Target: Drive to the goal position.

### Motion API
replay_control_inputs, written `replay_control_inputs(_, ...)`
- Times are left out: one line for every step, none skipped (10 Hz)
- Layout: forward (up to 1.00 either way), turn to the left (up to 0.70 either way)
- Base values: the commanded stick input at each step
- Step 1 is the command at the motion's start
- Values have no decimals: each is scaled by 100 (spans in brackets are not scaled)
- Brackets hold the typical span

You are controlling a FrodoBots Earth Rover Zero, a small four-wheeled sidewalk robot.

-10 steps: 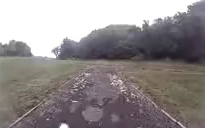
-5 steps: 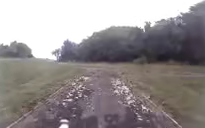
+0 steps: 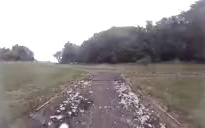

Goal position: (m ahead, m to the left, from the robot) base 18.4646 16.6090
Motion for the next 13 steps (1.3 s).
replay_control_inputs(100,0)
replay_control_inputs(100,2)
replay_control_inputs(100,2)
replay_control_inputs(100,0)
replay_control_inputs(100,0)
replay_control_inputs(100,0)
replay_control_inputs(100,0)
replay_control_inputs(100,0)
replay_control_inputs(100,-2)
replay_control_inputs(100,-2)
replay_control_inputs(100,-2)
replay_control_inputs(100,-1)
replay_control_inputs(100,0)
